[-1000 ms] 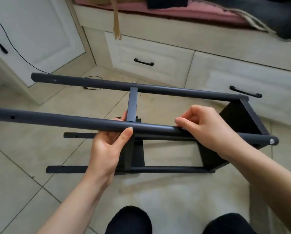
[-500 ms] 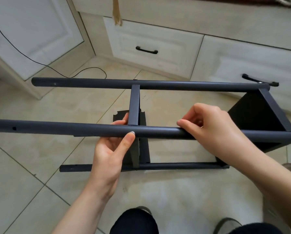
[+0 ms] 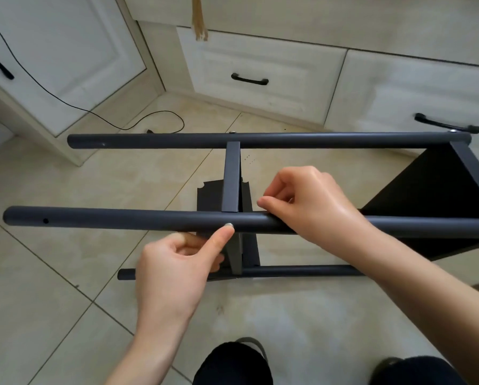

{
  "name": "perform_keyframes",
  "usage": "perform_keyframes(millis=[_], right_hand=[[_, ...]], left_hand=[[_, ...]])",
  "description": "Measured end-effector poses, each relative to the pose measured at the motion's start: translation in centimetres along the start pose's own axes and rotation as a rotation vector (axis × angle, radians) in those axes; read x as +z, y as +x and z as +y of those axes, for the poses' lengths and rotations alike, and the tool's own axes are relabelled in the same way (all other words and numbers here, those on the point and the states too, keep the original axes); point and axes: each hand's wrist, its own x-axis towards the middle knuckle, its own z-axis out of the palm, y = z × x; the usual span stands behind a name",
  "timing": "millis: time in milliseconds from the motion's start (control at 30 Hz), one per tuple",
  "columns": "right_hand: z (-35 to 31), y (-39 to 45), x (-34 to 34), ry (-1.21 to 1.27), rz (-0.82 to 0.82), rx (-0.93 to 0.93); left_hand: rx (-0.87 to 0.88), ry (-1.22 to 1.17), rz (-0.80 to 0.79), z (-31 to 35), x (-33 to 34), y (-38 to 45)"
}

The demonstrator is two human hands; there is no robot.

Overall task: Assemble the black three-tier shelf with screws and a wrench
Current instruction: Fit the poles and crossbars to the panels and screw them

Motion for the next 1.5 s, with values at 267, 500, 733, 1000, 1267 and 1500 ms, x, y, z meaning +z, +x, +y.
perform_keyframes(millis=[267, 500, 733, 1000, 1267, 1500], right_hand=[[0.6, -0.2, -0.1, -0.012, 0.034, 0.025], [0.7, 0.0, -0.4, 0.044, -0.059, 0.003], [0.9, 0.6, -1.6, 0.209, -0.252, -0.001], [1.6, 1.0, -2.7, 0.4, -0.451, 0.088], [0.6, 2.7, -1.7, 0.342, -0.607, 0.168], [-0.6, 3.9, 0.3, 0.423, -0.817, 0.279]], left_hand=[[0.678, 0.563, 0.093, 3.0, -2.3, 1.5], [0.79, 0.803, -0.682, 6.5, -3.6, 8.0], [0.757, 0.752, -0.865, 5.4, -3.1, 9.7], [0.713, 0.633, -0.862, 5.1, -3.0, 8.8], [0.719, 0.613, -0.826, 4.5, -3.4, 7.3], [0.778, 0.614, -0.749, 2.9, -4.5, 5.3]])
